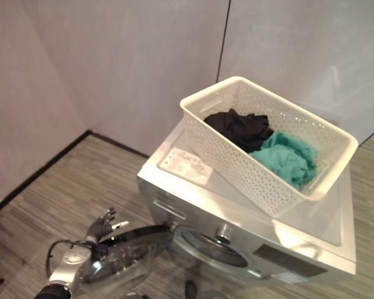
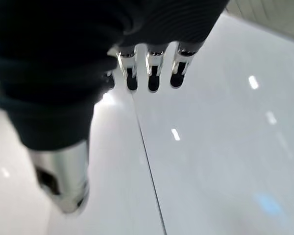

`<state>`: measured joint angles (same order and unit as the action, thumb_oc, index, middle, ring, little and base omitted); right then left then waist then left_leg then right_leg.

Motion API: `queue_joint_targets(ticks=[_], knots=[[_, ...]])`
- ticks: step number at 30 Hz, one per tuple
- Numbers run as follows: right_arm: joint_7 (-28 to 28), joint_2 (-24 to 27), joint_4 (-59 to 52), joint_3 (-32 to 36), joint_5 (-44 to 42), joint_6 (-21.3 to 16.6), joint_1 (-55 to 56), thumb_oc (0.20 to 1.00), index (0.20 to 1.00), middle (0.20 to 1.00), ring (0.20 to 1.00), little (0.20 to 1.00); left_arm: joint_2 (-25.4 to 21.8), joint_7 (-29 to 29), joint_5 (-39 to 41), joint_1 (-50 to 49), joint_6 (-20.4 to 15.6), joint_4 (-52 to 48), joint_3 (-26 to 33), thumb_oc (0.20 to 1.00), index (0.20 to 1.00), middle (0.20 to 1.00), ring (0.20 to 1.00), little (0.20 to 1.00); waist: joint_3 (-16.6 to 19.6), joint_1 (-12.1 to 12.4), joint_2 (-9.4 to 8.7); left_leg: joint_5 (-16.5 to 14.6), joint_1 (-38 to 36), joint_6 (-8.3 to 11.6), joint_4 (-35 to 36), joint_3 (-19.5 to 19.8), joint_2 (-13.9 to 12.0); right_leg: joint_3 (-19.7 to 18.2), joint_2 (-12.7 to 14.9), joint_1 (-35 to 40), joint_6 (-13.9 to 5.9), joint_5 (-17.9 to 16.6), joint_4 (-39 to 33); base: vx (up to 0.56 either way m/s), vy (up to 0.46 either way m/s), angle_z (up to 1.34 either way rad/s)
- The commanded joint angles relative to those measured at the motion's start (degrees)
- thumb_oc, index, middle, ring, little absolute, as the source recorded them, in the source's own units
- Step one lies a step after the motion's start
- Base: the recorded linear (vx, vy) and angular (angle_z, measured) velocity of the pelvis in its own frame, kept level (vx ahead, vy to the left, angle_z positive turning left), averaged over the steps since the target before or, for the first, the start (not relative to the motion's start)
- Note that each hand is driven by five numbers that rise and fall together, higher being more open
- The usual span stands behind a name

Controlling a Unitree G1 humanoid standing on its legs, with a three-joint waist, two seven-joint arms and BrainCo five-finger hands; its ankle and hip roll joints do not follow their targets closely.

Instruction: Grab the laundry basket,head to the washer,open it,put in the laundry and shut it.

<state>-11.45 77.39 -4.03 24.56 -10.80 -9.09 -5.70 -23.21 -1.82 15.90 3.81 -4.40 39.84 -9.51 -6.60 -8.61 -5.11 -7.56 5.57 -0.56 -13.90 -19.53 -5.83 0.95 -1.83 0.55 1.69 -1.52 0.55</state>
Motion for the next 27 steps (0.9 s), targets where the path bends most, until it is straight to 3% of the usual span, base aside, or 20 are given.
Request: queue_joint_targets(ticks=[1,4,10,11,12,13,16,17,19,22,27], knots=[[8.0,0.4,2.7,4.9,-7.7,1.4,3.5,1.000,1.000,1.000,1.000,1.000,1.8,-3.0,1.7,1.4,-1.0,1.8,-2.9,1.000,1.000,1.000,1.000,1.000,1.5,-0.5,-0.63,-1.7,-3.9,0.09,1.7,4.0,0.5,-2.3,5.6,-2.3,-7.33,2.7,2.3,0.00,0.095,0.26],[11.3,1.5,4.5,6.2,-11.3,1.6,7.2,1.000,1.000,1.000,1.000,1.000,1.7,-4.0,1.8,1.6,-0.9,2.0,-3.7,1.000,1.000,1.000,1.000,1.000,1.7,-0.3,-0.74,-0.5,-5.1,0.53,4.7,3.5,0.8,-1.6,6.0,-2.4,-7.66,2.6,2.6,0.01,0.083,0.16],[18.9,3.3,7.0,-7.6,-18.5,2.2,0.3,1.000,1.000,1.000,1.000,1.000,1.5,-5.3,3.3,0.2,-1.3,2.0,-4.1,1.000,1.000,1.000,1.000,1.000,0.7,0.6,-1.53,-0.3,-8.4,-0.35,8.3,2.9,1.9,-2.8,5.8,-4.8,-9.41,1.7,7.3,-0.02,0.094,-0.19],[20.6,4.4,7.3,-9.4,-19.1,2.8,0.2,1.000,1.000,1.000,1.000,1.000,1.5,-5.7,3.0,0.8,-1.3,2.6,-5.4,1.000,1.000,1.000,1.000,1.000,0.0,0.1,-1.95,-0.2,-8.0,-0.56,8.2,4.6,2.2,-4.7,5.0,-6.0,-10.62,1.6,10.8,-0.04,0.002,-0.17],[22.8,7.0,7.8,-11.0,-16.9,3.9,0.8,1.000,1.000,1.000,1.000,1.000,1.9,-6.1,2.5,2.5,-1.5,3.6,-6.7,1.000,1.000,1.000,1.000,1.000,-0.6,-0.2,-1.59,0.0,-7.3,-0.58,8.3,7.1,2.1,-9.3,5.4,-6.5,-10.78,1.4,10.9,-0.04,-0.014,0.14],[22.8,7.0,7.9,-11.4,-16.9,3.9,0.4,1.000,1.000,1.000,1.000,1.000,1.9,-6.1,2.5,2.5,-1.5,3.6,-6.6,1.000,1.000,1.000,1.000,1.000,-0.4,-0.3,-1.59,0.2,-7.2,-0.55,8.4,7.0,2.1,-9.4,5.4,-6.7,-10.76,1.2,10.8,-0.03,-0.062,0.67],[24.3,9.4,11.2,-22.8,-14.3,4.7,-10.2,1.000,1.000,1.000,1.000,1.000,1.9,-6.3,2.6,3.4,-1.5,4.1,-8.4,1.000,1.000,1.000,1.000,1.000,-0.7,1.6,-1.51,-0.3,-6.1,-0.50,7.1,7.7,1.4,-6.5,8.7,-6.7,-9.64,-0.2,7.9,-0.01,-0.086,0.34],[25.0,9.4,14.3,-31.0,-12.9,4.3,-17.2,1.000,1.000,1.000,1.000,1.000,1.8,-6.4,2.7,2.9,-1.7,4.3,-8.9,1.000,1.000,1.000,1.000,1.000,0.2,3.5,-2.30,-0.4,-6.1,-0.19,6.9,7.5,1.8,-3.4,10.7,-4.9,-10.08,-1.3,4.3,0.06,-0.085,-0.08],[26.6,9.6,18.6,-44.1,-9.8,5.6,-27.2,1.000,1.000,1.000,1.000,1.000,1.8,-7.0,3.3,1.5,-1.7,4.0,-8.5,1.000,1.000,1.000,1.000,1.000,0.7,4.3,-2.59,0.0,-6.7,0.37,7.5,7.4,1.6,-3.1,10.5,-3.5,-10.10,-1.4,2.2,0.10,-0.106,0.01],[28.0,9.8,21.3,-51.7,-7.0,6.2,-32.6,1.000,1.000,1.000,1.000,1.000,2.1,-7.6,3.8,0.1,-1.5,4.4,-8.0,1.000,1.000,1.000,1.000,1.000,1.0,4.7,-2.37,0.8,-7.0,1.06,8.6,8.6,1.2,-1.8,10.2,-2.5,-9.78,-0.6,1.5,0.07,-0.079,0.05],[29.2,9.6,23.2,-54.3,-5.0,6.7,-33.4,1.000,1.000,1.000,1.000,1.000,2.7,-8.1,3.3,-1.1,-1.2,5.2,-8.0,1.000,1.000,1.000,1.000,1.000,0.9,4.7,-1.97,1.7,-6.9,1.73,9.7,10.0,0.8,0.1,9.9,-1.6,-9.42,0.4,0.9,0.03,-0.046,0.19]])
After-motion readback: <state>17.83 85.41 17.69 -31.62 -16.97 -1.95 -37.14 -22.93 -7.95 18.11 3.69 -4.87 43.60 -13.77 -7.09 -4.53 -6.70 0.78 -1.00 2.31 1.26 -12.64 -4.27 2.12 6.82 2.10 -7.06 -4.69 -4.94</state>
